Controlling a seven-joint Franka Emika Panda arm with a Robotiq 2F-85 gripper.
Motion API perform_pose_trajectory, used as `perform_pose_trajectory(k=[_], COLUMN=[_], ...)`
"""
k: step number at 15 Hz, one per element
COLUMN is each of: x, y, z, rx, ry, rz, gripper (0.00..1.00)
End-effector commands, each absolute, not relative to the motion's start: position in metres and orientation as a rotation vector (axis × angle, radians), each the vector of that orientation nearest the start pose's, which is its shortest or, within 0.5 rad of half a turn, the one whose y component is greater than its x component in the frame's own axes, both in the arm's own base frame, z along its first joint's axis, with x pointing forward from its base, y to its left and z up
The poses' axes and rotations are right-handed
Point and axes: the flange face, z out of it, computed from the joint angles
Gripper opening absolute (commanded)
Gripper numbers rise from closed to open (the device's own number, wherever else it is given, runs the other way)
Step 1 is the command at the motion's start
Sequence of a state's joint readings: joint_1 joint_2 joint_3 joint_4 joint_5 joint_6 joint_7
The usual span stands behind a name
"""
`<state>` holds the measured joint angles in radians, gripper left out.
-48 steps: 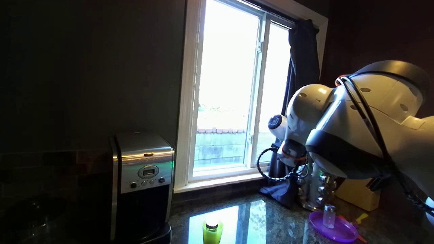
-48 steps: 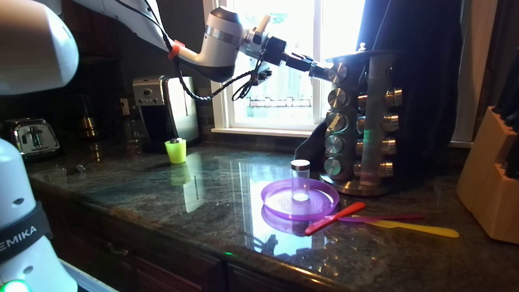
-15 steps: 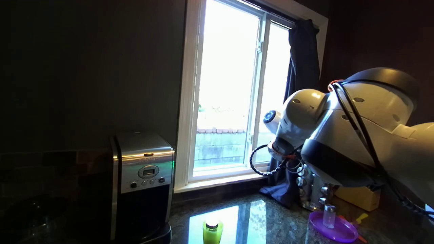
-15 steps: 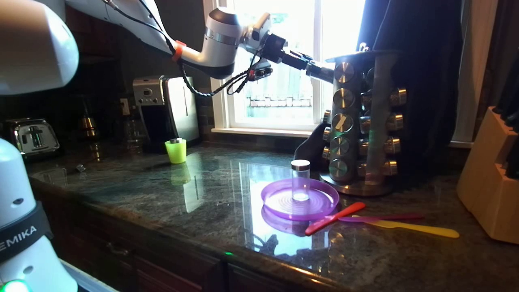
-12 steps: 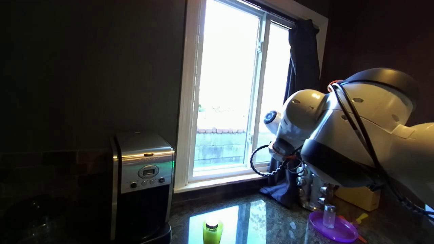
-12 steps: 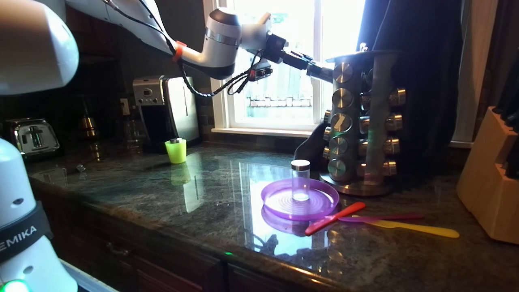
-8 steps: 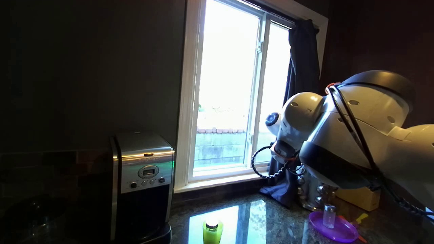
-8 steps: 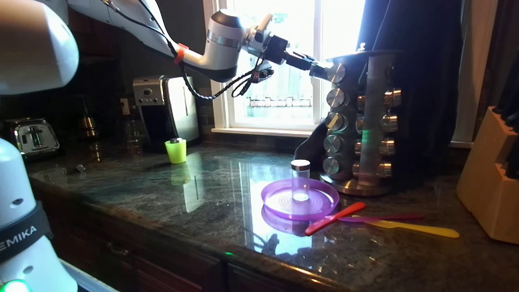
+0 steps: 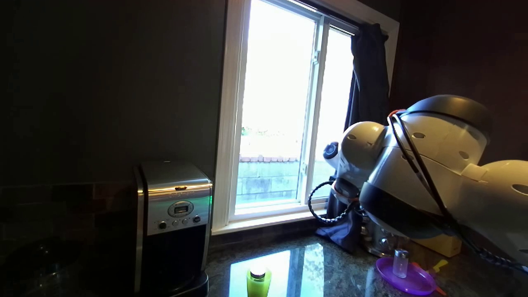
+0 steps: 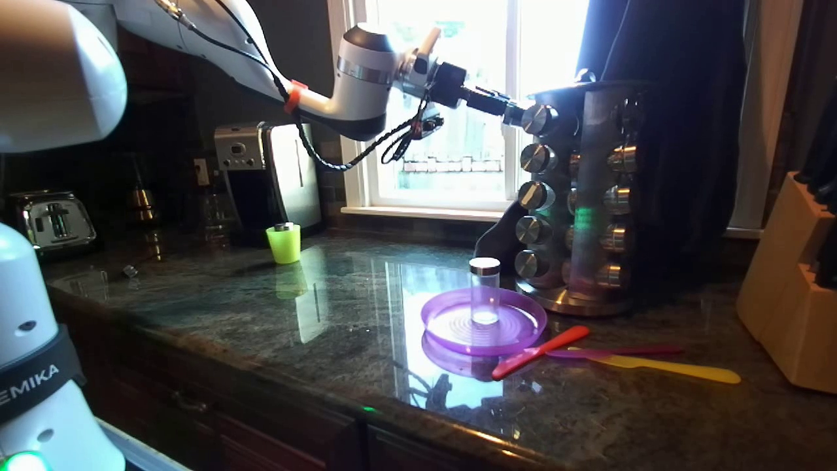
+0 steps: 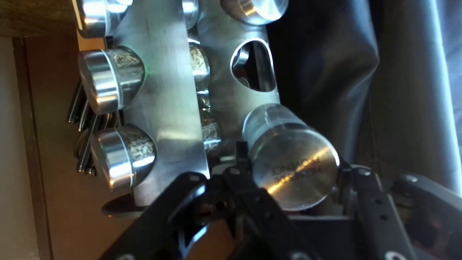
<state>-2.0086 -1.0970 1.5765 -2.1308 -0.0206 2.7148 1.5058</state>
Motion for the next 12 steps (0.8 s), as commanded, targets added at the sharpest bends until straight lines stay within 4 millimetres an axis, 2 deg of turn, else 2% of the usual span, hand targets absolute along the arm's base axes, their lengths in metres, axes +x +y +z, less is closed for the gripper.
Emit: perform_pose_trajectory(k=[1, 6, 12], x=[0.573, 0.565, 0.553], y=[-0.141, -0.136, -0.134], z=[0.385, 0.387, 0.387], rx=[1.543, 1.567, 1.515], ry=[-1.527, -1.476, -1.491], rz=[1.187, 1.117, 0.998], gripper=[0.24, 0.24, 0.24])
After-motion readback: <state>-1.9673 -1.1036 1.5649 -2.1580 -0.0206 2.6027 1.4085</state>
